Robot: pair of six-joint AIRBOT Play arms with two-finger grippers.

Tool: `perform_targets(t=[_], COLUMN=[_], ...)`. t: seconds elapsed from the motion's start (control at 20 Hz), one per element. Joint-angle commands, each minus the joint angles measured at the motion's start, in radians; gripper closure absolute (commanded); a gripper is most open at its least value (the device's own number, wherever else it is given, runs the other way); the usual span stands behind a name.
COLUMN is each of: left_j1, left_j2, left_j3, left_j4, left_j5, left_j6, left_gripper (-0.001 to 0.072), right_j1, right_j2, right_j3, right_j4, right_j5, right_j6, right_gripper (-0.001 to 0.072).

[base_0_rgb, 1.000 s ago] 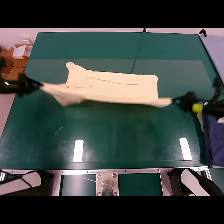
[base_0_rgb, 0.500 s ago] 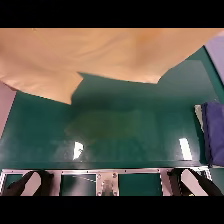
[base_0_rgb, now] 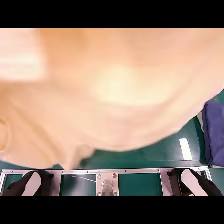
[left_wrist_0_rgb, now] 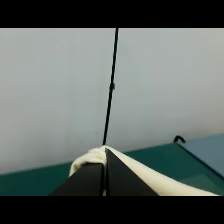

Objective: Fold the shirts.

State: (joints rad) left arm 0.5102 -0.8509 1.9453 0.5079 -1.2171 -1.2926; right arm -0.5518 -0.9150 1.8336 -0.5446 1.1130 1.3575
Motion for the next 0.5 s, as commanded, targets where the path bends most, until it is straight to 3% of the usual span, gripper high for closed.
perform_targets(t=[0.0,0.25,0.45], left_j1=[-0.003,-0.003,-0.063], left_j2=[-0.029,-0.217,-0.517], left_j3=[-0.262,-0.704,-0.746], left_j4=[-0.003,-0.078,-0.113], left_j5=[-0.083,0.038,0.134], left_j6=[0.048,0.253,0.37], left_gripper=[0.0687,0.0687,0.0687], right_j1=[0.072,0.207,0.264], right_j2=[-0.037,-0.251,-0.561], right_j3=[-0.258,-0.641,-0.617], right_j4=[0.002,0.002,0.006], right_j5=[0.0,-0.209,-0.304], right_j6=[-0.054,-0.123,-0.14], right_gripper=[0.0697,0.0696,0.0696])
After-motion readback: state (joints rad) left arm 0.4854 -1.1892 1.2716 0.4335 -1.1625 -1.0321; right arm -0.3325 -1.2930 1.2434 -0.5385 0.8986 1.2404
